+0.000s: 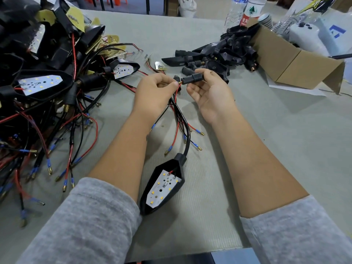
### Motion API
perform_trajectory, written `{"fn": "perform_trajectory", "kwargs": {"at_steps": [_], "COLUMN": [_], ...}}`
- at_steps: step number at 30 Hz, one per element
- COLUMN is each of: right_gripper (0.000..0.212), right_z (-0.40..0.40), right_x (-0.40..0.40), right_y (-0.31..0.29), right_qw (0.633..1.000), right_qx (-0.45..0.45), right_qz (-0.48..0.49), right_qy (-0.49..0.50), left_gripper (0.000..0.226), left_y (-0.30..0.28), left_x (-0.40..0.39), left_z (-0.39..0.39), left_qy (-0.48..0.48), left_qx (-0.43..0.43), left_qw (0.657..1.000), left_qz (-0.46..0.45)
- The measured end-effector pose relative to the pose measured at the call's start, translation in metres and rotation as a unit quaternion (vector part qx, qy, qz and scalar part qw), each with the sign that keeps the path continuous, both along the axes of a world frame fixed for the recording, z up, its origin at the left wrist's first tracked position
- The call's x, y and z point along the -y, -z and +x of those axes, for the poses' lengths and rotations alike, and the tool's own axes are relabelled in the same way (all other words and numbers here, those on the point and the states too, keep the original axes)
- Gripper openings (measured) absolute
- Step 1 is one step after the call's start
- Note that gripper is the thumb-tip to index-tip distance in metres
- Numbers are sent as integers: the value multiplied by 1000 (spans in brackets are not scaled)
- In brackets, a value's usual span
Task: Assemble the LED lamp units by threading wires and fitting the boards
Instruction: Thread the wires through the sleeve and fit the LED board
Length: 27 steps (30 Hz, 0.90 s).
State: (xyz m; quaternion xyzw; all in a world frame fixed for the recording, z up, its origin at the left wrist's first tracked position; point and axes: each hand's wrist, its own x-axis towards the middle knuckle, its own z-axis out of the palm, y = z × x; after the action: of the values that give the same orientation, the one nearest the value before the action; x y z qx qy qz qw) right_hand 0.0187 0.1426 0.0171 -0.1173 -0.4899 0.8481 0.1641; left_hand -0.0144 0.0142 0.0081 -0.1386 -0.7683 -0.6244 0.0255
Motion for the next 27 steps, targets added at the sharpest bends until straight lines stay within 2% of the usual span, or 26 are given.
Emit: {"fn": "perform_trajectory", "kwargs": {"at_steps": [6, 12, 17, 27], "right_gripper": [27, 27, 25, 25], "right_z": [1, 1, 3, 5], "right_x": [0, 2, 2, 4], "right_y": [0, -1, -2, -2], "right_qw": [998, 998, 998, 997], "right_qx": [13, 8, 2, -4], "right_qz": [55, 55, 59, 66], "right_qy": [-9, -3, -25, -26], "left_gripper": [25, 29, 16, 16], "left_y": [-3, -5, -4, 1], "left_x": [1, 1, 0, 2], "left_z": [4, 1, 1, -1], "left_qy": [3, -9, -21, -3], "left_qx": [-7, 33, 8, 12], "left_qw": [1000, 999, 999, 994], "left_qz": [-1, 27, 48, 112]}}
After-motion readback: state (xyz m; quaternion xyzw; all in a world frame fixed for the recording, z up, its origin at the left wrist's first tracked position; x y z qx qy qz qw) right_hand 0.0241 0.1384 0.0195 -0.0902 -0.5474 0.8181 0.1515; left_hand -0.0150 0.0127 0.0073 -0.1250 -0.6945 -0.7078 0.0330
